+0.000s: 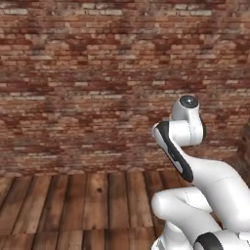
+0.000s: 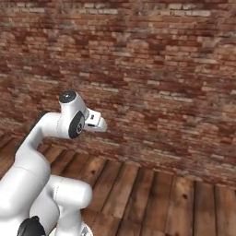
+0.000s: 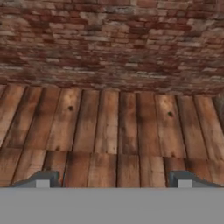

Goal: Place the large bottle from the dining counter next to the other large bottle outside the sink, and place the small bottle from the dining counter next to the other small bottle inside the sink.

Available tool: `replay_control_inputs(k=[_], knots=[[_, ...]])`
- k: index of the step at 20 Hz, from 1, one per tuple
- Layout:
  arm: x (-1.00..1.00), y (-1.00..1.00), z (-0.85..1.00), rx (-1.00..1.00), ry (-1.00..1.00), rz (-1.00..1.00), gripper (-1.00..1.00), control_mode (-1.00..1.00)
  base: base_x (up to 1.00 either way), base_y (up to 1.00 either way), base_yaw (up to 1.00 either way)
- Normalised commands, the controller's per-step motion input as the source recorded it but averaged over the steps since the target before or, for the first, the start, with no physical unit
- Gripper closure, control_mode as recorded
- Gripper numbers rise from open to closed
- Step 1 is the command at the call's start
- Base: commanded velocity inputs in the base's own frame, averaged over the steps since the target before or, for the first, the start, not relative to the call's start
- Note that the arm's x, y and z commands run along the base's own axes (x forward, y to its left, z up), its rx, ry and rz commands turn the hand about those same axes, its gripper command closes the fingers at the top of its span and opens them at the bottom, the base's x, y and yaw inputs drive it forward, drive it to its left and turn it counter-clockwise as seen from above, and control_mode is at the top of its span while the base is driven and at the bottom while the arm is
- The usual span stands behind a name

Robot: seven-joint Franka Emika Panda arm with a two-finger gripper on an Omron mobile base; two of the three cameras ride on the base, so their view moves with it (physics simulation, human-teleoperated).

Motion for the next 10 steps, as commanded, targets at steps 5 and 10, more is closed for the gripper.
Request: replay_control_inputs(k=[5, 10], knots=[[0.0, 0.0, 0.0, 0.0, 0.0, 0.0, -1.0, 1.0, 0.35, 0.65, 0.54], [0.0, 0.0, 0.0, 0.0, 0.0, 0.0, -1.0, 1.0, 0.64, 0.57, 0.5]])
